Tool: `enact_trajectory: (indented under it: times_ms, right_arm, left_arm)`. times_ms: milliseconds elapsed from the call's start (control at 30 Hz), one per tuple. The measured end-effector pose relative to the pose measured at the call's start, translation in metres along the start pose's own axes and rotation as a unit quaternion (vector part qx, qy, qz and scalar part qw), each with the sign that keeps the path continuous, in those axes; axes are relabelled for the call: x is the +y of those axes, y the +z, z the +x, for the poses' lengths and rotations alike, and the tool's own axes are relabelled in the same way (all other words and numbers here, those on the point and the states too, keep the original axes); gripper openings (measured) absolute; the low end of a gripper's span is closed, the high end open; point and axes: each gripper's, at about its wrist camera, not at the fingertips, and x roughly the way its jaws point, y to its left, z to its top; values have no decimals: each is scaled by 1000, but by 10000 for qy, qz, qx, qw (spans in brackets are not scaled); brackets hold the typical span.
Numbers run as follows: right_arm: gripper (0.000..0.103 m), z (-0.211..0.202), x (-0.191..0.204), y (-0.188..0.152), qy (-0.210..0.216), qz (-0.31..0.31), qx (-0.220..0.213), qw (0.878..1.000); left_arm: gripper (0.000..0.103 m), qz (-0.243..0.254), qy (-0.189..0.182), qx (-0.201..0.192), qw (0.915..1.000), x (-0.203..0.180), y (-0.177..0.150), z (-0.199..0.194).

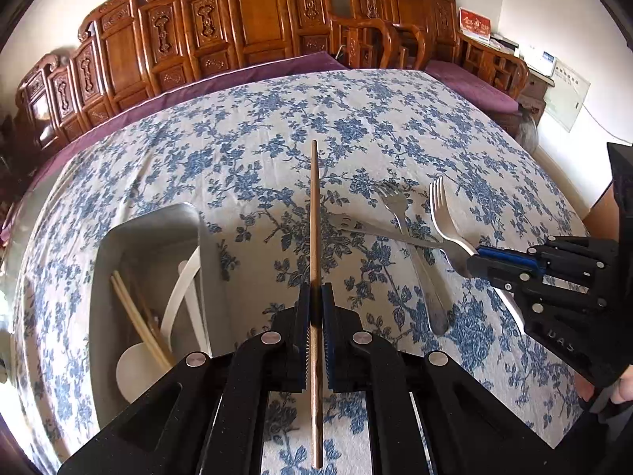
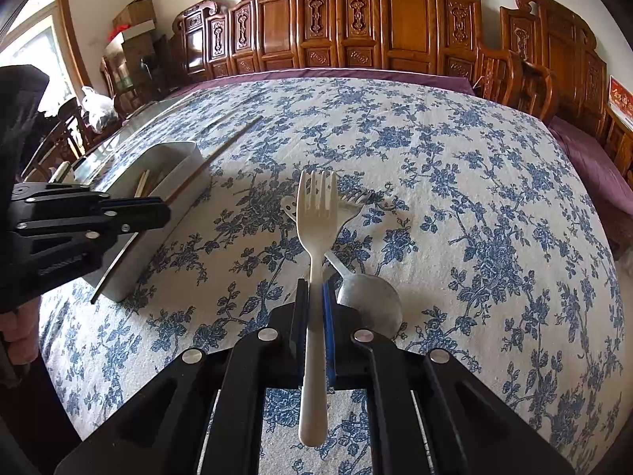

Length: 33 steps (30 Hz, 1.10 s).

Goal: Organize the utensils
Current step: 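Carry the chopstick into the tray and open the left tool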

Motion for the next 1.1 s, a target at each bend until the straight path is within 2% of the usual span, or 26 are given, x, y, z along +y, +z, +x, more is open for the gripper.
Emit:
enact_trajectory:
  times_ms: [267,500,933,1100]
  right_arm:
    - [9,-6,16,-8,-70,-66,13,10000]
    - [9,-13,36,-6,16,-231,-83,9997]
    - [9,0,56,-1,138,-446,-4,9989]
    - [9,5,59,-2,162,-493,55,9986]
  left_arm:
    - [5,0,54,-127,9999,10,-11,-28]
    - [5,-92,189,-190,9996,37,-15,-44]
    - [5,-258,508,-76,9983,100,-16,-26]
    - [5,-302,525,-14,9982,111,-20,-12]
